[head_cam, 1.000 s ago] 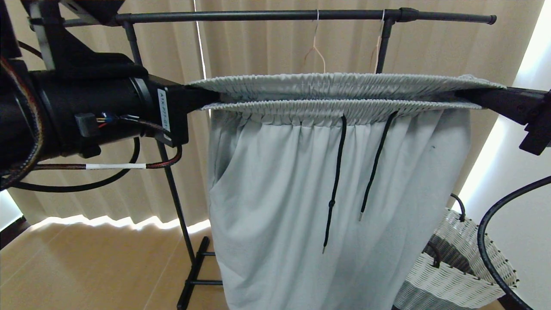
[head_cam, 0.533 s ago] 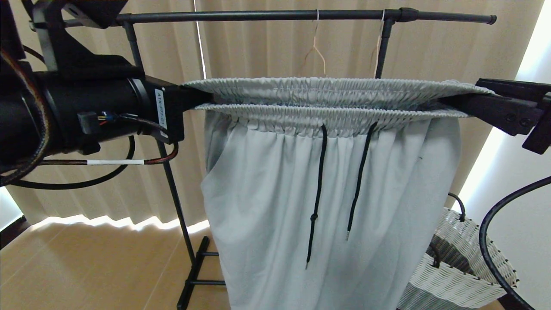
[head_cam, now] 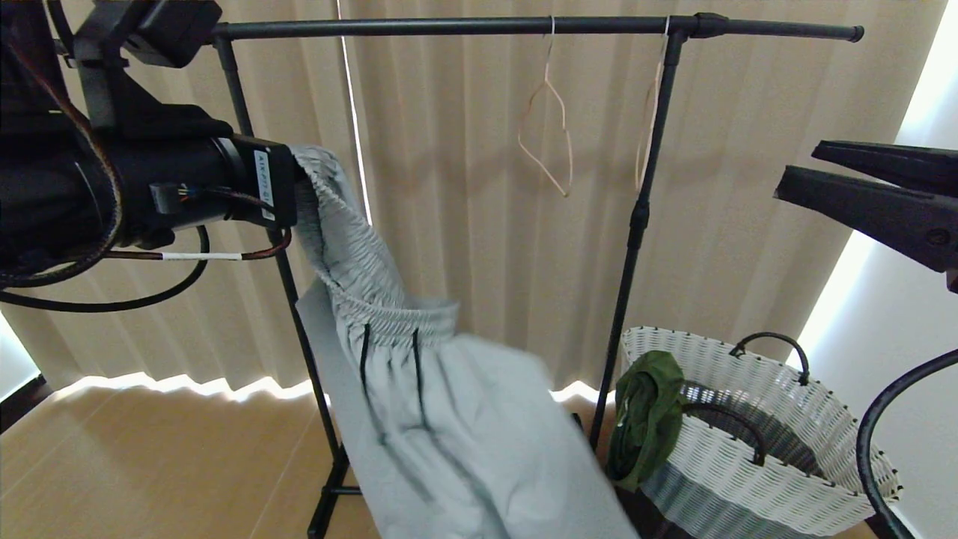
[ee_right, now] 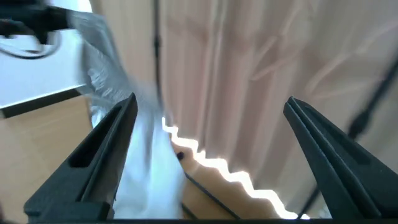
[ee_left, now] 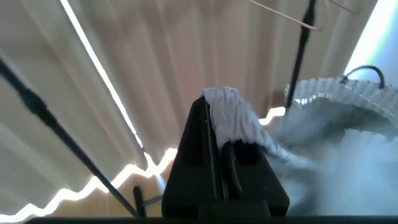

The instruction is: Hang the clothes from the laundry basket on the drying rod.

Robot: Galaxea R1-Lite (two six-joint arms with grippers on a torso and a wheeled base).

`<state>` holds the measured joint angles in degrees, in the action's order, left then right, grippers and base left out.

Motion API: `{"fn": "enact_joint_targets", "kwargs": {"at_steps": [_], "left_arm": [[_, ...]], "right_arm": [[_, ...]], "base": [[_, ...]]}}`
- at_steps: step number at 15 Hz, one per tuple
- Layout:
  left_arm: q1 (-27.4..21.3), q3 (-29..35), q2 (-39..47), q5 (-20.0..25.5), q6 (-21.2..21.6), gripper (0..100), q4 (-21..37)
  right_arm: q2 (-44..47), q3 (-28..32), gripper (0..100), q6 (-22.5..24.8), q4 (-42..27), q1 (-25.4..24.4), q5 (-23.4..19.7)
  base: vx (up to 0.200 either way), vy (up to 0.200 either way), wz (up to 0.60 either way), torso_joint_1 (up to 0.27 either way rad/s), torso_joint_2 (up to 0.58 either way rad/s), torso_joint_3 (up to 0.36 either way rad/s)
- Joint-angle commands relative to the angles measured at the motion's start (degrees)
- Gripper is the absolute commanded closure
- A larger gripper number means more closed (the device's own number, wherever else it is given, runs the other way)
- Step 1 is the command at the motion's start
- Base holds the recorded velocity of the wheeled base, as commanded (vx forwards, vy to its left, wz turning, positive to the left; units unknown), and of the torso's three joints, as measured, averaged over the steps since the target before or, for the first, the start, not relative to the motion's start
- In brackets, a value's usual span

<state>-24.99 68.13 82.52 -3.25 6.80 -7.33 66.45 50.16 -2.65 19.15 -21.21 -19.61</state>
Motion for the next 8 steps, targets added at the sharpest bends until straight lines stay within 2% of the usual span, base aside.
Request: {"fn": "enact_joint_targets", "kwargs": {"at_steps": [1, 4, 6, 8], "left_arm": [[0.21, -0.11, 0.19, 0.09, -0.03, 100, -0.14], [0.21, -1.07, -0.25, -1.58, 0.14, 100, -0.06], [0.21, -2.74, -1.83, -2.9, 0.23, 100, -0.06], [2.31, -5.2, -5.0, -2.9, 0.14, 100, 0.3]], "right_arm": [[-0.62, -0.24, 0, 0.01, 0.36, 0.03, -0.07], [-0.62, -2.35, 0, 1.06, 1.77, 0.56, 0.54], [-0.71, -3.14, 0, 3.61, 1.59, 2.4, 1.51], [-0.62, -5.25, 0, 7.48, 1.68, 5.57, 5.55]], "base": [[0.0, 0.0, 0.0, 0.0, 0.0, 0.0], [0.0, 0.0, 0.0, 0.0, 0.0, 0.0], [0.0, 0.0, 0.0, 0.0, 0.0, 0.0], [0.0, 0.0, 0.0, 0.0, 0.0, 0.0]]}}
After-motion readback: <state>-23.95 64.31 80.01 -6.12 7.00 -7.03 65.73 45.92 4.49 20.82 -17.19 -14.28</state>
